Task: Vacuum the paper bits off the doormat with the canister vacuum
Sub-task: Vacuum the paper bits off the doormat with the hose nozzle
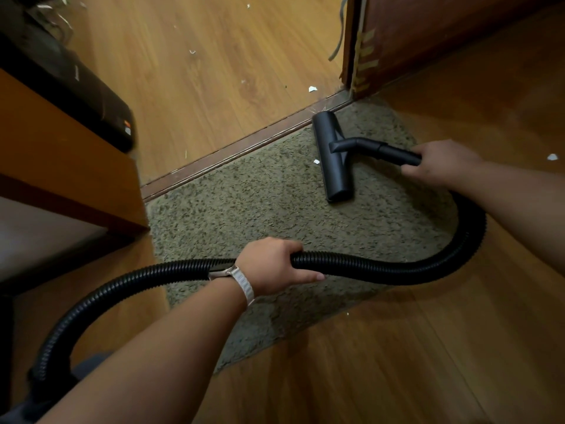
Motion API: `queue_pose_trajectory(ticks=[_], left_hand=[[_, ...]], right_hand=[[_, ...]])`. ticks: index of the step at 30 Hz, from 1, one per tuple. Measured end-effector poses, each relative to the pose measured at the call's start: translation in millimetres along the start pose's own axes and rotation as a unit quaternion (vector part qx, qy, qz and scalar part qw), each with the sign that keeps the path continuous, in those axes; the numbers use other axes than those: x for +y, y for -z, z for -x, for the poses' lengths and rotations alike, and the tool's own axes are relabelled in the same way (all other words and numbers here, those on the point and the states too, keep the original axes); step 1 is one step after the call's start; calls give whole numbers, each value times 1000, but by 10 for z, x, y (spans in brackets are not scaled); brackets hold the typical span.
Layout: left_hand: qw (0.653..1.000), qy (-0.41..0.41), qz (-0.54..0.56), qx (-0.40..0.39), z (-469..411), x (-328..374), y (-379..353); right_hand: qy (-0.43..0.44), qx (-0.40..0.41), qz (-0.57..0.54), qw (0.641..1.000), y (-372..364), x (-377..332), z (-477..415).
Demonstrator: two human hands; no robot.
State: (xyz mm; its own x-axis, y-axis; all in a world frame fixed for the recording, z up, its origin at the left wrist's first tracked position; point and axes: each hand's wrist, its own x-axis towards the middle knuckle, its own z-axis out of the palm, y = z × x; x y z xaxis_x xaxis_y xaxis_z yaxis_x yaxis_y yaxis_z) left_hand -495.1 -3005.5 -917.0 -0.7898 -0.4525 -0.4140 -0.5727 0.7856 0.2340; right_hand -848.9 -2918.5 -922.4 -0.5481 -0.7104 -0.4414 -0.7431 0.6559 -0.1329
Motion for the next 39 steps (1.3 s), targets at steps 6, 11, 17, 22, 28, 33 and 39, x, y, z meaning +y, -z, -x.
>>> queue_pose_trajectory(ticks=[6,11,17,22,28,33,39], left_hand=[[1000,3,-1,0,28,-43,-4],[1000,1,-3,-17,47,-56,-24],[1000,-2,-5,-23,47,-53,-12],[1000,-4,-12,-24,52,-42,-32],[1000,2,-6,-27,38,-40,-31],[1000,5,7,-16,3,-25,-42],[1000,6,11,-11,-33,-5,-56]], right_hand=[[44,6,28,999,52,-357,-39],[73,11,57,996,37,-581,-17],[146,6,98,984,10,-727,30],[185,6,127,974,-18,-791,46],[144,9,102,984,21,-640,39],[90,2,75,993,89,-313,39],[44,-6,59,997,100,-68,40]])
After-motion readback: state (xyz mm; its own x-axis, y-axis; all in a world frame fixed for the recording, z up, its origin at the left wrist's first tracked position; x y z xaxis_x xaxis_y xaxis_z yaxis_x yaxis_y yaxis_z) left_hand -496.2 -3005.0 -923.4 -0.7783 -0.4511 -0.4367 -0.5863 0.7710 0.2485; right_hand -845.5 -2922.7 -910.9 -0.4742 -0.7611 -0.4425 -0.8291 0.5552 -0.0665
